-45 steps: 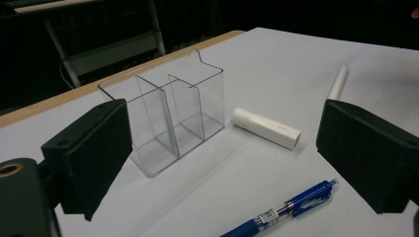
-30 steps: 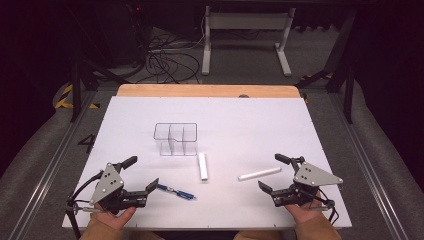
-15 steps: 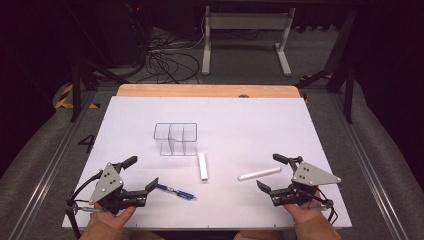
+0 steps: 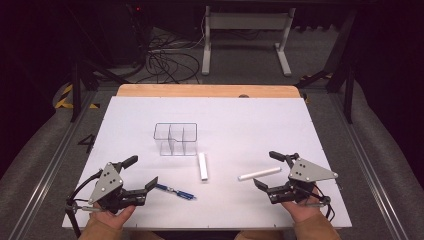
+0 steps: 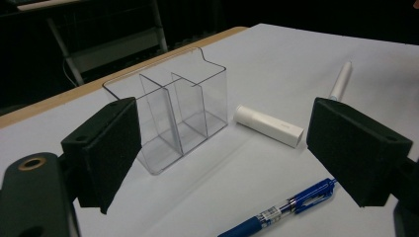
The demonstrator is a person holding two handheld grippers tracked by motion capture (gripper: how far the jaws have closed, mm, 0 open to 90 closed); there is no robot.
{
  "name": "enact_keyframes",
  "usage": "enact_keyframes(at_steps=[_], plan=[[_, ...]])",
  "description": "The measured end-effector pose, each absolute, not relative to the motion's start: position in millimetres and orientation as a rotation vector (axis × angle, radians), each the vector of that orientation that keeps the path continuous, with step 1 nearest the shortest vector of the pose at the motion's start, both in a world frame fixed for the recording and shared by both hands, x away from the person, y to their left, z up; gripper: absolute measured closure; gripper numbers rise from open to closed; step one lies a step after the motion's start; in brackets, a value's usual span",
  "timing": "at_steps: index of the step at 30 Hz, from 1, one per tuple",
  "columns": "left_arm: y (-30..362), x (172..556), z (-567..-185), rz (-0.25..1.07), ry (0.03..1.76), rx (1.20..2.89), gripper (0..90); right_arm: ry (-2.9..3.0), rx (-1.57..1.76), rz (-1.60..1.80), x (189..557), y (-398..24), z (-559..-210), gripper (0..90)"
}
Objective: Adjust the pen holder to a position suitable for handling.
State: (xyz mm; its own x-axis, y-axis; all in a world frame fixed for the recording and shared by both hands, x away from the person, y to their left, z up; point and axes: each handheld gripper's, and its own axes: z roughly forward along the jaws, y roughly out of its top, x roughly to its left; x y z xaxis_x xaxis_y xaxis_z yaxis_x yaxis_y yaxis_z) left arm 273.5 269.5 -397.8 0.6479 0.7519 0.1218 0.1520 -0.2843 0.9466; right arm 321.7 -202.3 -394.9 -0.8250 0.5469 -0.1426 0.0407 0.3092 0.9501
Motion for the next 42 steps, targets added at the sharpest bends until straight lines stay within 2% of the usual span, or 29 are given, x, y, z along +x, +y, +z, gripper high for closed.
enact_keyframes(at_steps=[25,27,30,42], plan=[[271,276,-398,0.674,0.738,1.794,15.6,2.193,0.450,1.536,338,-179,-381,7.4],[271,275,-398,0.678,0.739,1.792,15.6,2.197,0.436,1.524,338,-179,-378,10.0],[272,275,-397,0.682,0.738,1.786,15.6,2.262,0.414,1.464,338,-177,-371,18.6],[272,275,-398,0.680,0.740,1.790,15.6,2.399,0.393,1.378,354,-155,-352,26.1]])
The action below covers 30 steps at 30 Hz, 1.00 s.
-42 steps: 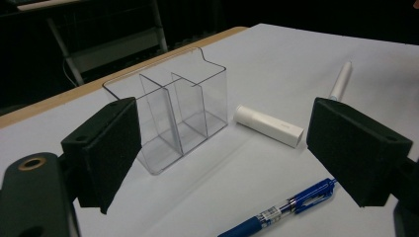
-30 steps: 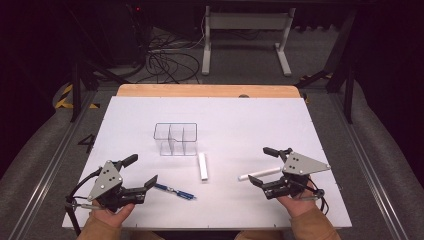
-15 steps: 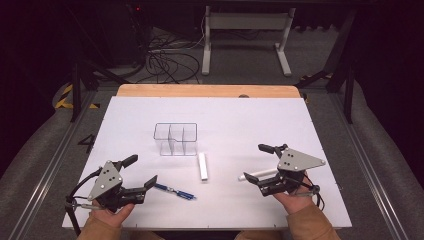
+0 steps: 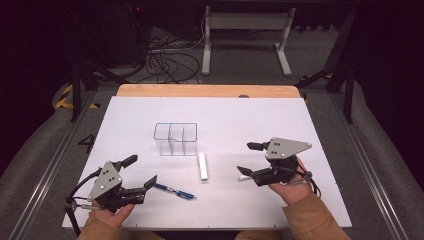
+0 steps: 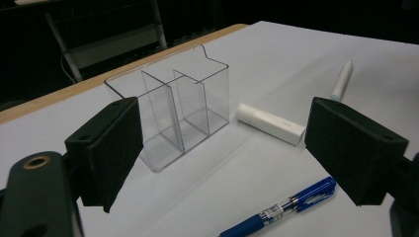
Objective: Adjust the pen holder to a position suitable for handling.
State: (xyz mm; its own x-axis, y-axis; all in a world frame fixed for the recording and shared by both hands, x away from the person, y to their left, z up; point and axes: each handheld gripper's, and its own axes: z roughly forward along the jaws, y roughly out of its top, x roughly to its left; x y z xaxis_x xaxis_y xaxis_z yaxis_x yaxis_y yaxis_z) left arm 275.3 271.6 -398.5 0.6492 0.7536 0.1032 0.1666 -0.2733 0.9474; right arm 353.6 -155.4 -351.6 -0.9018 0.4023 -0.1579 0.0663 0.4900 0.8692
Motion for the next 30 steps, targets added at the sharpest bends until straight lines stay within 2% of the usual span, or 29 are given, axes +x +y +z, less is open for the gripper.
enact_keyframes(at_steps=[30], plan=[[273,276,-399,0.682,0.735,1.798,15.6,2.509,0.227,1.218,397,-79,-333,28.6]])
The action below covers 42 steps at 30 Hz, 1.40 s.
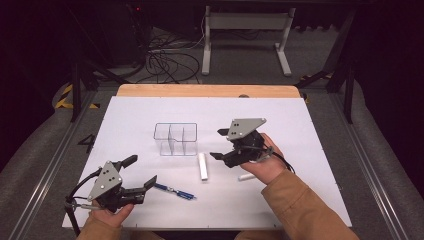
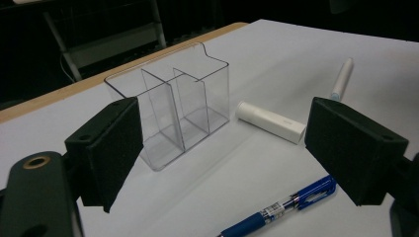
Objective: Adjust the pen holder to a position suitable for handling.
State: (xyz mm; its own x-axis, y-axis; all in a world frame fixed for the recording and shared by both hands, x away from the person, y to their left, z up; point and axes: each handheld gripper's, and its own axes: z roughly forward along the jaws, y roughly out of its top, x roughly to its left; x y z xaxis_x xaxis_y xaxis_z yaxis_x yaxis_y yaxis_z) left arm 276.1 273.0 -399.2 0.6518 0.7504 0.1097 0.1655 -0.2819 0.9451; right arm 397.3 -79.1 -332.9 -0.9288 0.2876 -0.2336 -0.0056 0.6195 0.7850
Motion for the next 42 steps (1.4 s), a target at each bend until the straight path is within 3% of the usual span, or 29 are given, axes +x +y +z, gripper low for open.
enact_keyframes(at_steps=[20,42], plan=[[274,277,-399,0.681,0.739,1.797,15.6,2.557,0.211,1.254,418,-64,-336,30.7],[276,278,-400,0.676,0.746,1.795,15.7,2.664,0.192,1.131,445,-16,-355,46.9]])
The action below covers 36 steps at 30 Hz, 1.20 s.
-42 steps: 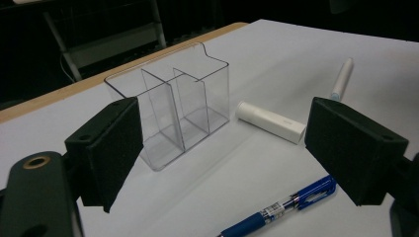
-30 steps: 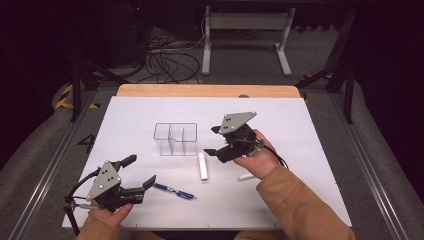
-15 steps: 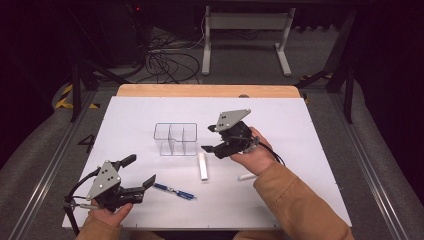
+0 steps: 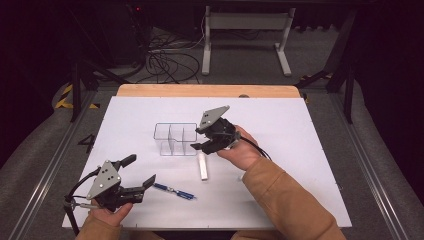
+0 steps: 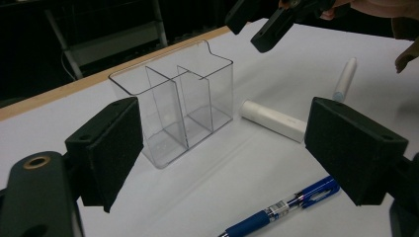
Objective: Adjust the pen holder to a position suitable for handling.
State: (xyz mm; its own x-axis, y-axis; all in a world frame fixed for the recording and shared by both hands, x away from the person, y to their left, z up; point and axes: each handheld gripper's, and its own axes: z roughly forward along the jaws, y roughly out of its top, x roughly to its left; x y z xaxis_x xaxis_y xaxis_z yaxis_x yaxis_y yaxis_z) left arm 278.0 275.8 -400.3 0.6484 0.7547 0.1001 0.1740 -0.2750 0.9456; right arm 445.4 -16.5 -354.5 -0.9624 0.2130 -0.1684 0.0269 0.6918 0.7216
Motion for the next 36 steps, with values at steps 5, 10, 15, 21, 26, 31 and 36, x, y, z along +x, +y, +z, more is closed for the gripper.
enact_keyframes(at_steps=[5,10,15,21,26,31,36], plan=[[276,278,-400,0.677,0.746,1.796,15.7,2.690,0.182,1.092,450,-4,-361,51.8],[276,278,-401,0.677,0.746,1.797,15.7,2.707,0.181,1.060,455,5,-367,53.2],[277,278,-401,0.677,0.747,1.799,15.7,2.715,0.166,1.025,457,11,-372,55.5],[277,278,-401,0.678,0.745,1.800,15.7,2.738,0.161,0.987,460,17,-380,56.4],[277,278,-401,0.675,0.744,1.801,15.6,2.744,0.157,0.962,461,23,-387,59.7],[276,278,-402,0.664,0.743,1.797,15.6,2.748,0.136,0.932,462,29,-392,63.8],[276,278,-402,0.663,0.742,1.797,15.6,2.732,0.126,0.893,460,32,-393,68.1]])
